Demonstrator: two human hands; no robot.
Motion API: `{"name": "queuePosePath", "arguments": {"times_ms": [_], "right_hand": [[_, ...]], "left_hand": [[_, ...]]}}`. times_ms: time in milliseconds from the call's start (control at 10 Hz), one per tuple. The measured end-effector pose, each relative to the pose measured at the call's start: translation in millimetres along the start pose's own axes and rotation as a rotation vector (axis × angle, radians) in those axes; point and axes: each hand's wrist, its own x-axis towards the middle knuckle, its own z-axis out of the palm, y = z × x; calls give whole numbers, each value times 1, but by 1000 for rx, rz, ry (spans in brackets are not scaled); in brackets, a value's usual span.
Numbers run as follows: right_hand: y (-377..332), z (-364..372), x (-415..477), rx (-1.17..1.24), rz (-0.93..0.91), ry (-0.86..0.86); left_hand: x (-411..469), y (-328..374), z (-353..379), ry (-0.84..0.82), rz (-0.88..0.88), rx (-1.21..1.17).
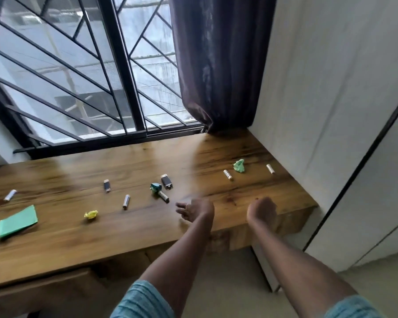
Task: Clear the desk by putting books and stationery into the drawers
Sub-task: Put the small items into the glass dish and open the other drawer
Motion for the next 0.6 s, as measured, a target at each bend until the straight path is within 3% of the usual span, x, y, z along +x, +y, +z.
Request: {"name": "queuePosePath", "arguments": {"times_ms": [100,200,400,600], "right_hand": [[-8,-10,40,-130,17,-6],[-7,-11,83,-174,-55,11],[-16,-5,172,-223,-56,101],[-27,4,227,-330,-66,-36]], "left_hand": [[0,28,16,-171,205,176],[8,55,38,-183,284,237],[44,105,89,-165,311,435],[67,130,115,-188,329,551]]}}
